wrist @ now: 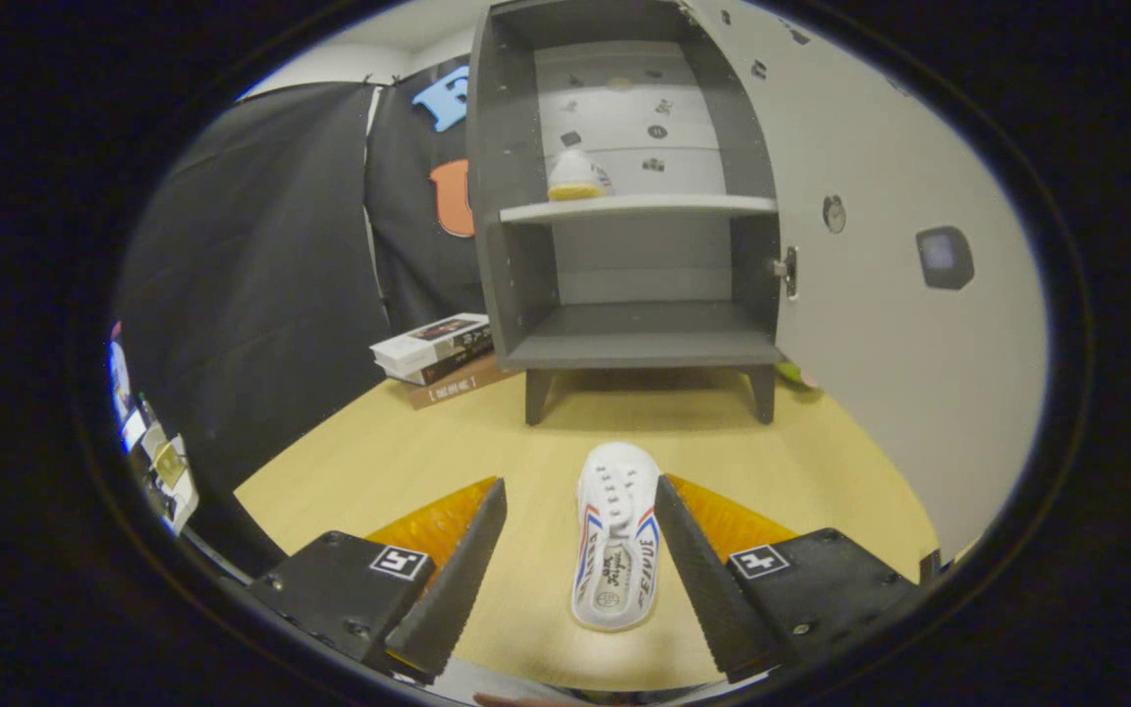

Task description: Open the shoe cabinet door, grab the shoes and put them into the shoe cabinet, then close the shoe cabinet door.

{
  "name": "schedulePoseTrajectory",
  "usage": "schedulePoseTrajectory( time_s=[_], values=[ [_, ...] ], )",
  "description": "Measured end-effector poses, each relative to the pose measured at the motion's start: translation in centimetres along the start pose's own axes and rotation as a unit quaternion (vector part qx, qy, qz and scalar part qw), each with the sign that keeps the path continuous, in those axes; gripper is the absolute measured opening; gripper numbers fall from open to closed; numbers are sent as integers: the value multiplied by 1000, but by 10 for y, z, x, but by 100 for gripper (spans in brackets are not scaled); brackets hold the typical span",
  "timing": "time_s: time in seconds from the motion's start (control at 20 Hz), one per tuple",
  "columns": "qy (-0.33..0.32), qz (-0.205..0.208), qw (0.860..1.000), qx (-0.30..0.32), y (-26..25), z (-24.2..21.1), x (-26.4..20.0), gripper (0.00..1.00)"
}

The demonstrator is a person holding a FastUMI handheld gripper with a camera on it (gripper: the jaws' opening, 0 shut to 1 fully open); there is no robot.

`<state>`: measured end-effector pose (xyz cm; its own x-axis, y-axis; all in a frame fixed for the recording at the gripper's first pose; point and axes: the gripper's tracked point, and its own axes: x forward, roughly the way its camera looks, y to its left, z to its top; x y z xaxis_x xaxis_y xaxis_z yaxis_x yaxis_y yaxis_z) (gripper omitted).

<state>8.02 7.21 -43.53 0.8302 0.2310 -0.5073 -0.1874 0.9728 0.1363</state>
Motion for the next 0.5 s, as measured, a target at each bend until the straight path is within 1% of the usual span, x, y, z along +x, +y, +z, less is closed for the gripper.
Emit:
schedulePoseTrajectory(
  time_s=[0.1, 0.2, 0.3, 0.4, 0.45, 0.5],
  values=[
    [36, -17, 999, 17, -3, -20, 19, 94],
    [60, -22, 997, 38, -4, -32, 31, 93],
    [76, -37, 995, 52, -10, -40, 40, 84],
    [101, -40, 992, 64, -7, -51, 47, 75],
    [99, -42, 992, 65, -8, -51, 49, 70],
    [96, -46, 992, 63, -9, -50, 54, 70]
  ],
)
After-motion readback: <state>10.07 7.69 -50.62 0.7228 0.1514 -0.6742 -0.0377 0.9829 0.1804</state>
